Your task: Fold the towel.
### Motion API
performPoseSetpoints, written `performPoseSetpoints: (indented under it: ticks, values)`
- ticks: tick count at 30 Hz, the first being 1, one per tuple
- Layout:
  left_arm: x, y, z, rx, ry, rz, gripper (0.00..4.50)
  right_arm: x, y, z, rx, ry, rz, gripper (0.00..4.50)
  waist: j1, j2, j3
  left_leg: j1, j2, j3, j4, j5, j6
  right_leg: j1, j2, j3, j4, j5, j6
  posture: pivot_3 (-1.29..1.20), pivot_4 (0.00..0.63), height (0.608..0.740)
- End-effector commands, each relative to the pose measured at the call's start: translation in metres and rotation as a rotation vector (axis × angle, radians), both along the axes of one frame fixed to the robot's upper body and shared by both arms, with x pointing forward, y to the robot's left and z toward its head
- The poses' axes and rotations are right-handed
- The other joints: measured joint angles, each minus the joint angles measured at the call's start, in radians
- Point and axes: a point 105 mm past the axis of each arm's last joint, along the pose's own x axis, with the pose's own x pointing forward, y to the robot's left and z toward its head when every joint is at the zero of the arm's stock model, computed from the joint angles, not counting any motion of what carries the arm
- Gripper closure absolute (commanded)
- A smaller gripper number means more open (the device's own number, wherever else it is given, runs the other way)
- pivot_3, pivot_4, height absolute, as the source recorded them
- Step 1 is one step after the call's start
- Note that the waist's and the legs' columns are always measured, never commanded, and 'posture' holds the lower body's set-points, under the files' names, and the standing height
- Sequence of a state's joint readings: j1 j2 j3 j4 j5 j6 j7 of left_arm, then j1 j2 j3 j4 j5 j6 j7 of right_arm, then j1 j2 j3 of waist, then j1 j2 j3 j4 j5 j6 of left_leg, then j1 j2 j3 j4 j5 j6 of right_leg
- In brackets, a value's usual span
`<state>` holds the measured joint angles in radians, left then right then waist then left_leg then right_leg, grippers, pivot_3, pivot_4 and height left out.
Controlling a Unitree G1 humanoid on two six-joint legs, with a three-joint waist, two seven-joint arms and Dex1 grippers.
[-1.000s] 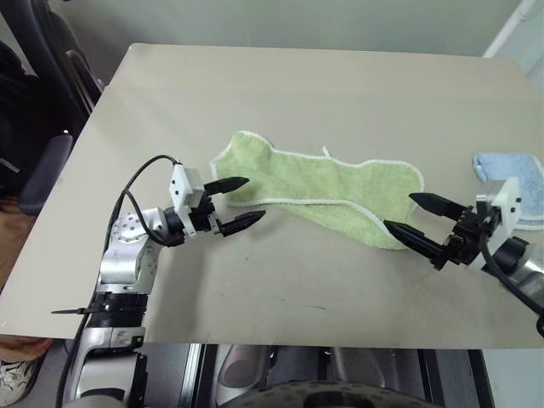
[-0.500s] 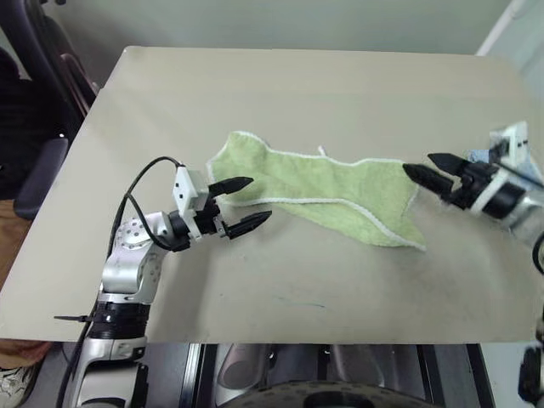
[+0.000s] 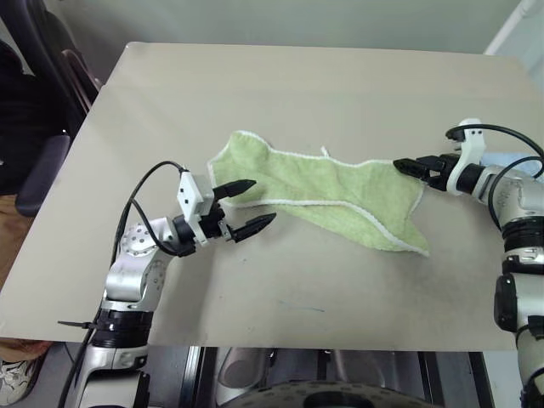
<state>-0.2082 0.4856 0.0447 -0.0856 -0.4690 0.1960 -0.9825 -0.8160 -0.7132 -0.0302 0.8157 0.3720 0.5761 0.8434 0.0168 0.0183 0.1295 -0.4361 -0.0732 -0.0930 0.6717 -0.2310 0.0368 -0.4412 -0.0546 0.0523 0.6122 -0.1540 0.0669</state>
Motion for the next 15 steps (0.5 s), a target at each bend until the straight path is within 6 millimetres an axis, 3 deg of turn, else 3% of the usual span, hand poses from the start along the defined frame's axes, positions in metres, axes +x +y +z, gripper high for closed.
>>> performPoseSetpoints:
  ticks: [1,10,13,15]
  values:
    - [-0.003,0.000,0.012,-0.002,-0.063,-0.001,0.00,-0.004,-0.003,-0.004,-0.024,0.021,0.068,0.03,0.001,0.000,0.000,0.000,0.000,0.000,0.000,0.000,-0.001,0.000,0.000,0.000,0.000,0.000,0.000,0.00,0.150,0.733]
    - [-0.003,0.000,0.011,-0.005,-0.073,0.008,0.00,-0.011,0.013,0.002,0.057,0.049,0.230,0.03,-0.001,0.000,0.000,0.002,0.002,0.000,-0.003,-0.006,-0.014,0.000,0.000,-0.002,0.003,-0.002,-0.005,0.00,0.150,0.733]
    - [-0.002,0.000,0.011,-0.007,-0.074,0.009,0.00,-0.014,0.019,0.006,0.062,0.044,0.285,0.03,-0.001,0.000,0.000,0.002,0.002,0.000,-0.003,-0.005,-0.015,-0.001,0.000,-0.002,0.007,-0.006,-0.014,0.00,0.150,0.733]
    - [-0.002,-0.001,0.011,-0.009,-0.075,0.009,0.00,-0.012,0.021,0.008,0.048,0.021,0.300,0.40,-0.001,0.000,0.000,0.002,0.002,0.000,-0.003,-0.004,-0.015,-0.001,0.000,-0.002,0.008,-0.006,-0.014,0.00,0.150,0.733]
